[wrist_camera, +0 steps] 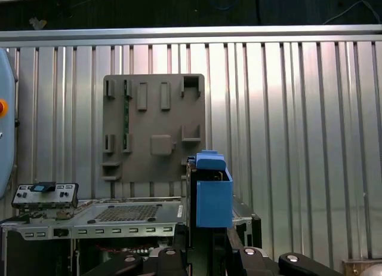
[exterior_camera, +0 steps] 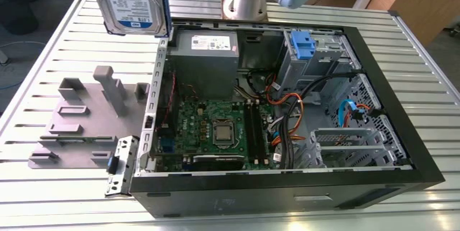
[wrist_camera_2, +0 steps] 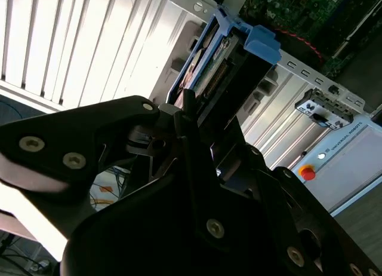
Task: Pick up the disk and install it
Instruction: 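Pick up the disk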
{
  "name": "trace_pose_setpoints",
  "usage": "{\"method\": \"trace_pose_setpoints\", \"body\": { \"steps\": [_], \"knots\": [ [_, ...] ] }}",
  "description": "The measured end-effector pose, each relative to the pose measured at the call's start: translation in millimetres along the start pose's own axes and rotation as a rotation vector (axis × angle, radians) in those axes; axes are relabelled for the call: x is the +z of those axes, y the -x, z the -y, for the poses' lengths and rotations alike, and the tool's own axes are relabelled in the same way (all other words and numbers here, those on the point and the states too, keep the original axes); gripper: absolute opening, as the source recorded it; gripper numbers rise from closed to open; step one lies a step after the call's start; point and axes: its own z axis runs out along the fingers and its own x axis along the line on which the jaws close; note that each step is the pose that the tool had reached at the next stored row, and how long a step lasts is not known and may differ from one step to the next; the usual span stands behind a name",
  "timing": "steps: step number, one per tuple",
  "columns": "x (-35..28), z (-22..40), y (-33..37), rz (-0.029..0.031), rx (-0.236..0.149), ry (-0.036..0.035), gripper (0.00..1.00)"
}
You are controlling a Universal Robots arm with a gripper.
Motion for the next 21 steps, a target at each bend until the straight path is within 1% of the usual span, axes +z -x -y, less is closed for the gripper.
{"method": "trace_pose_setpoints", "body": {
  "steps": [12,21],
  "knots": [
    [-1.2,30.6,1.2,0.0013,0.000,0.0001,0.35],
    [-2.2,56.7,2.3,0.0014,0.000,0.0001,0.35]
  ]
}}
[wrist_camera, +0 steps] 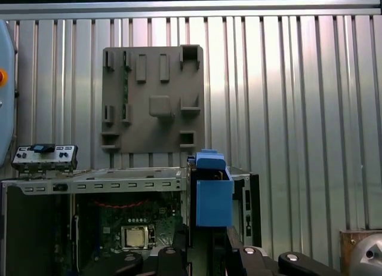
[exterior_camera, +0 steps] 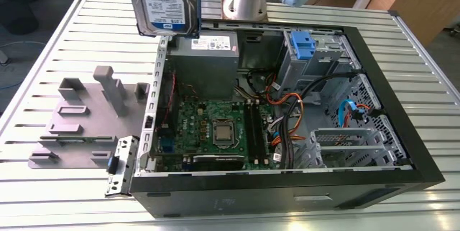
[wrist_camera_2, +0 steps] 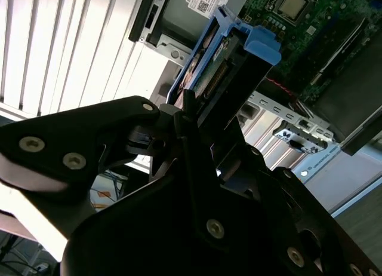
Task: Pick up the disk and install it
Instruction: 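Pick up the disk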
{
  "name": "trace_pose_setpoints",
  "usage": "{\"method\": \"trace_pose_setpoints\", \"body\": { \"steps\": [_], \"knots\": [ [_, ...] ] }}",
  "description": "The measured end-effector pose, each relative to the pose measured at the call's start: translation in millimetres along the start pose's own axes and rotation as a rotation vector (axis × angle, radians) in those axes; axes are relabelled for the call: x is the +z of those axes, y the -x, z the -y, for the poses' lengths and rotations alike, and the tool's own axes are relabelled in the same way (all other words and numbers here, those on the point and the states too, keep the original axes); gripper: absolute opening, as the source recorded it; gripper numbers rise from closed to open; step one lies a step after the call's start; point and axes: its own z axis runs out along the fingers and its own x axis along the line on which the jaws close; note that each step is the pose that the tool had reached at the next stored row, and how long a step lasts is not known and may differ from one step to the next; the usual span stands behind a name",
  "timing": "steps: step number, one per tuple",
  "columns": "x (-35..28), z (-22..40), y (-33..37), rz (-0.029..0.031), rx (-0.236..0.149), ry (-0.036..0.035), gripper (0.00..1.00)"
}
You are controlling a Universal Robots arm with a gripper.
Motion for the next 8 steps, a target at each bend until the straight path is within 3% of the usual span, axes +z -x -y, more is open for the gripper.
{"method": "trace_pose_setpoints", "body": {
  "steps": [8],
  "knots": [
    [-1.1,24.6,1.1,0.0000,0.000,0.0000,0.35]
  ]
}}
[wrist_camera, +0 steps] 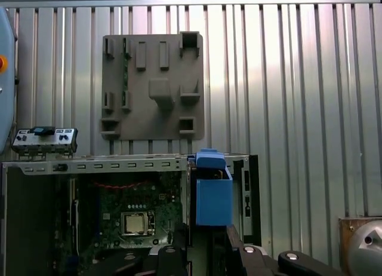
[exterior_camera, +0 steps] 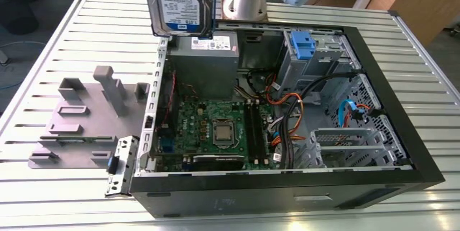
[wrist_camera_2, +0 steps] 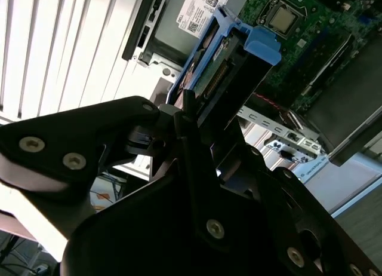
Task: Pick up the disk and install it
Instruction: 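Pick up the disk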
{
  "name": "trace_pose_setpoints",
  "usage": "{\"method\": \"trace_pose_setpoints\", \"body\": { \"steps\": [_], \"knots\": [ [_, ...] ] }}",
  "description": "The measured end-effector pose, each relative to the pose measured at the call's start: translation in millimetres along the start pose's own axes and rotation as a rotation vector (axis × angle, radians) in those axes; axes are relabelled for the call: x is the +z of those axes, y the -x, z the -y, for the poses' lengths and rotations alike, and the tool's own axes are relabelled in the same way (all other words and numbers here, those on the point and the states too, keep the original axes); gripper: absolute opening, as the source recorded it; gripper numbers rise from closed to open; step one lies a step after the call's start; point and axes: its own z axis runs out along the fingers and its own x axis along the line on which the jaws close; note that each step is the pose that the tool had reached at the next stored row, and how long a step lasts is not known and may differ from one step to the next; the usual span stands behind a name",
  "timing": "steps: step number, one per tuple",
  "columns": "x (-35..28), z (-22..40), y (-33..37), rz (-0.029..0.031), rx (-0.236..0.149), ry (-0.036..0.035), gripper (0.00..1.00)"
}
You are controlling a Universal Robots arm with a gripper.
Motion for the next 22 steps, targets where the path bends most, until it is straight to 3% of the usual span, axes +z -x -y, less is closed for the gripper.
{"method": "trace_pose_setpoints", "body": {
  "steps": [22],
  "knots": [
    [-2.5,67.6,4.5,0.0000,0.000,0.0000,0.35]
  ]
}}
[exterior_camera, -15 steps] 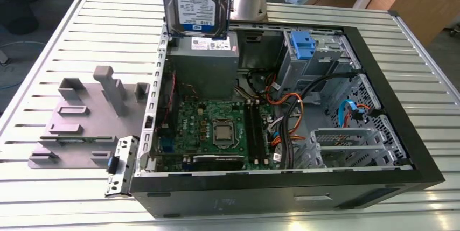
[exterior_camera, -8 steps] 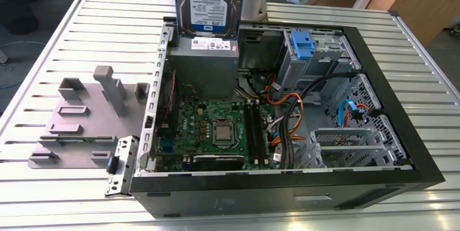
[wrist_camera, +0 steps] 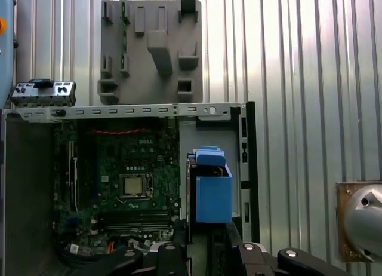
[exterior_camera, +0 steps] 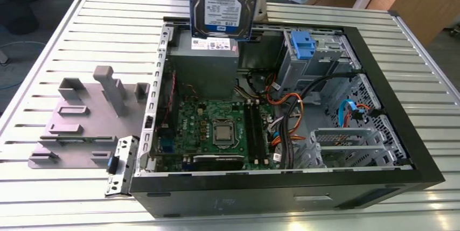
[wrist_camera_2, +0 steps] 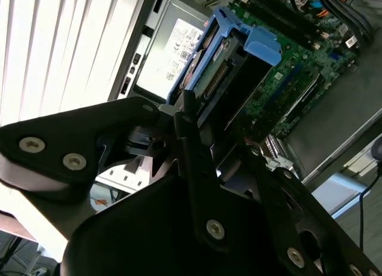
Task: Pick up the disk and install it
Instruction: 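Pick up the disk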
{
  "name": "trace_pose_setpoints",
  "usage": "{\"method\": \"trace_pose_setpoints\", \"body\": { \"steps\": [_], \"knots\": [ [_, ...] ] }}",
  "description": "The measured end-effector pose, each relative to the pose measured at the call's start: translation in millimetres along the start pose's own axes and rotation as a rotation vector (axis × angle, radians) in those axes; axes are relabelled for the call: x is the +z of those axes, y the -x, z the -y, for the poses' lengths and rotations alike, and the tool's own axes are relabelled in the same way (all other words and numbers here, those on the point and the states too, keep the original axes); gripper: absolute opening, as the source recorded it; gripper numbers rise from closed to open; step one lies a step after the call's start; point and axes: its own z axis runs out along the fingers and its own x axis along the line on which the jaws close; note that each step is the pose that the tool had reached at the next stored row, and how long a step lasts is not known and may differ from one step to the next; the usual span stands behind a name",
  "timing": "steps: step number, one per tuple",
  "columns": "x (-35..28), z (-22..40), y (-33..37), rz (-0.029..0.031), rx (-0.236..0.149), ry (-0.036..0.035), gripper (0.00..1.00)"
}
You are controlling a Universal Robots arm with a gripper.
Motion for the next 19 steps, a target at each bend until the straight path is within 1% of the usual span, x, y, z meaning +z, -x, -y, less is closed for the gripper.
{"method": "trace_pose_setpoints", "body": {
  "steps": [11,19],
  "knots": [
    [-1.0,29.1,2.3,0.0001,0.000,0.0000,0.35],
    [-1.6,46.9,4.4,0.0000,0.000,0.0000,0.35]
  ]
}}
